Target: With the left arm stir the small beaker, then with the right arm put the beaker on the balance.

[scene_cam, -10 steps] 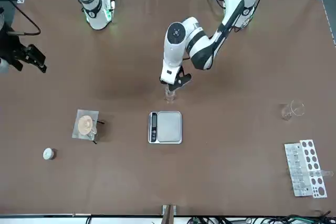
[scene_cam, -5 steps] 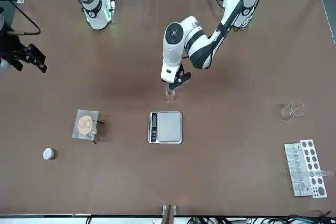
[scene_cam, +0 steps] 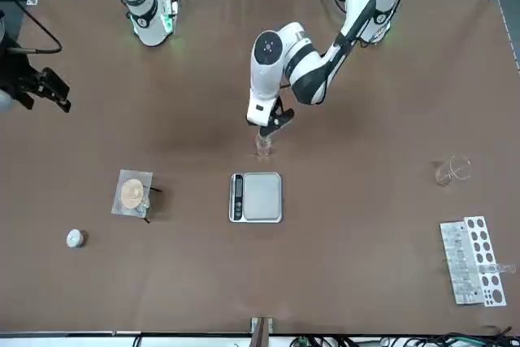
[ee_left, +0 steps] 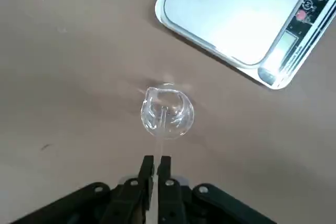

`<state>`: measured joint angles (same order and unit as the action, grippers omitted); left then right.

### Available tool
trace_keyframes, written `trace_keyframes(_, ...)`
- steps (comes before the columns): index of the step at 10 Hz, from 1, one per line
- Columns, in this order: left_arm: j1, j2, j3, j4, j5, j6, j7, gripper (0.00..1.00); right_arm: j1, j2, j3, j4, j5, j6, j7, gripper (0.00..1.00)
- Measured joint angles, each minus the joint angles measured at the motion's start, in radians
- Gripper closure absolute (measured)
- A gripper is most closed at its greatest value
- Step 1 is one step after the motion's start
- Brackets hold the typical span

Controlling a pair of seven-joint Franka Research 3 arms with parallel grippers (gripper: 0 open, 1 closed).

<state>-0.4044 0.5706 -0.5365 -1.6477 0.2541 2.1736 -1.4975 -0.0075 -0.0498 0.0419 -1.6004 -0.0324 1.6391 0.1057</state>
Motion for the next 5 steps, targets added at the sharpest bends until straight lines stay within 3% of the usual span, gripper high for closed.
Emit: trace_keyframes(5,0.002,0.001,0.009,0.009,0.001,-0.001,0.000,0.93,-0.009,0.000,0.000,0.000,0.000,-0.004,-0.006,0.00)
